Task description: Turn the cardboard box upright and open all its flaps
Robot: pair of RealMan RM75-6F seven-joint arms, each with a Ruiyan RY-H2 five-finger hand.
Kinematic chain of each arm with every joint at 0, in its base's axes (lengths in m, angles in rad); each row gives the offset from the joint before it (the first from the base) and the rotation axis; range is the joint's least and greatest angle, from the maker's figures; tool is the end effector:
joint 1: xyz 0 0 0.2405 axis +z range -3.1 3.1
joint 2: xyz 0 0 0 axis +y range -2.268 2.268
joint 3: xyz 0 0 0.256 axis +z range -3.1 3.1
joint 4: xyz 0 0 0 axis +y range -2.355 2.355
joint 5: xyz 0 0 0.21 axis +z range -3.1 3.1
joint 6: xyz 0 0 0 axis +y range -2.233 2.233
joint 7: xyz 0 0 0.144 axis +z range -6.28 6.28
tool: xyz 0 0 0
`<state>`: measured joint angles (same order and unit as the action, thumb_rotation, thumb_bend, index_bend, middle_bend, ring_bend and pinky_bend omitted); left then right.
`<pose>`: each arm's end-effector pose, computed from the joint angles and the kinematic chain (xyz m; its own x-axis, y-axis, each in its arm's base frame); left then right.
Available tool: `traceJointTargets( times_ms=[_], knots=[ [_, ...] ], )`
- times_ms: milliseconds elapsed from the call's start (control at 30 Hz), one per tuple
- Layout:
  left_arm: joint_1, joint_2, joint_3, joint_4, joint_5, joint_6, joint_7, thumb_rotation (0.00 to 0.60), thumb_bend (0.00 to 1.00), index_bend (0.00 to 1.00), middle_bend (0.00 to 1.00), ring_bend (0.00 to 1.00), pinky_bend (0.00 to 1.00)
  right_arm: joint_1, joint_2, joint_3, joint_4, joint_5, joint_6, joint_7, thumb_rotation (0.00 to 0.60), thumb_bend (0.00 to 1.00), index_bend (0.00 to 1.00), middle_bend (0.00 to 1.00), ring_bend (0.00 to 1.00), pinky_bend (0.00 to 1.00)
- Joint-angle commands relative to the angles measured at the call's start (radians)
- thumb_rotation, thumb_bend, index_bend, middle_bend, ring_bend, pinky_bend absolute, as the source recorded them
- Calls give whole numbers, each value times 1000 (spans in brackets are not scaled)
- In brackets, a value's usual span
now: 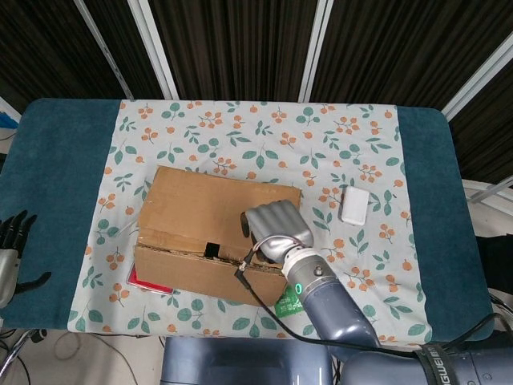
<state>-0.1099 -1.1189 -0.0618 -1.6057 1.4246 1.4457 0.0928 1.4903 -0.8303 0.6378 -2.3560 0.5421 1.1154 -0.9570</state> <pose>-0.3186 0.1913 0.1605 0.4756 0.0230 0.8793 0.8784 0.0408 -0.4762 0.0854 -0.2860 0.1453 0.4731 -0.4606 0.7510 -0.8782 -0.3146 0.3603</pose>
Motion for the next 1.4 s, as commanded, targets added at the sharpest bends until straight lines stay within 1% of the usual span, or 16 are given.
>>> traceJointTargets(
  times_ms=[33,67,100,233,267,400,500,567,733,867,1067,1100,1167,1267,1400],
  knots=[
    [0,-3,-2,-1,-8,-2,11,600,91,0,0,0,0,-212,-38,-223,0,-445,123,81,600,443,221,177,195,257],
    [0,-4,-2,-1,-10,-2,14,600,91,0,0,0,0,-241,-44,-243,0,-505,130,100,600,393,192,144,163,255],
    [0,-5,-3,-1,-12,-2,19,600,91,0,0,0,0,-280,-55,-271,0,-589,138,128,600,362,163,114,135,251],
    [-1,-9,-7,0,-18,1,34,600,91,0,0,0,0,-429,-88,-382,0,-893,186,217,600,308,58,20,56,237],
    [0,-11,-7,1,-19,3,38,600,91,0,0,0,0,-472,-97,-416,0,-980,215,234,600,301,32,6,40,236],
    [1,-15,-9,4,-24,5,47,600,91,0,0,0,0,-600,-126,-526,5,-1207,361,234,600,293,0,0,21,234],
    [1,-17,-10,5,-28,6,57,600,91,0,0,0,0,-694,-167,-594,87,-1340,438,266,600,292,0,0,18,235],
    [1,-18,-11,5,-30,6,61,600,91,0,0,0,0,-734,-181,-618,126,-1383,460,292,600,292,0,0,16,235],
    [0,-22,-10,3,-28,9,85,600,91,0,0,0,0,-876,-221,-686,270,-1496,521,398,600,290,0,0,5,233],
    [-4,-22,-12,-5,-21,13,104,600,91,0,0,0,0,-970,-253,-716,377,-1587,571,468,600,290,0,0,3,228],
    [-11,-10,-15,-39,-10,16,124,600,91,0,0,0,0,-1051,-284,-724,501,-1675,607,542,600,290,0,0,0,228],
    [-16,-4,-16,-60,-5,13,135,600,91,0,0,0,0,-1067,-295,-725,534,-1699,616,567,600,290,0,0,0,228],
    [-41,17,-29,-141,-3,-8,174,600,91,0,0,0,0,-1097,-319,-721,589,-1725,620,603,600,290,0,0,0,228],
    [-87,50,-58,-256,-29,-56,249,600,110,0,0,0,0,-1119,-338,-695,610,-1729,605,635,600,291,0,0,0,228],
    [-165,65,-113,-363,-65,-117,329,600,131,0,0,0,0,-1139,-358,-670,640,-1735,574,661,600,294,0,0,0,228]
  ],
)
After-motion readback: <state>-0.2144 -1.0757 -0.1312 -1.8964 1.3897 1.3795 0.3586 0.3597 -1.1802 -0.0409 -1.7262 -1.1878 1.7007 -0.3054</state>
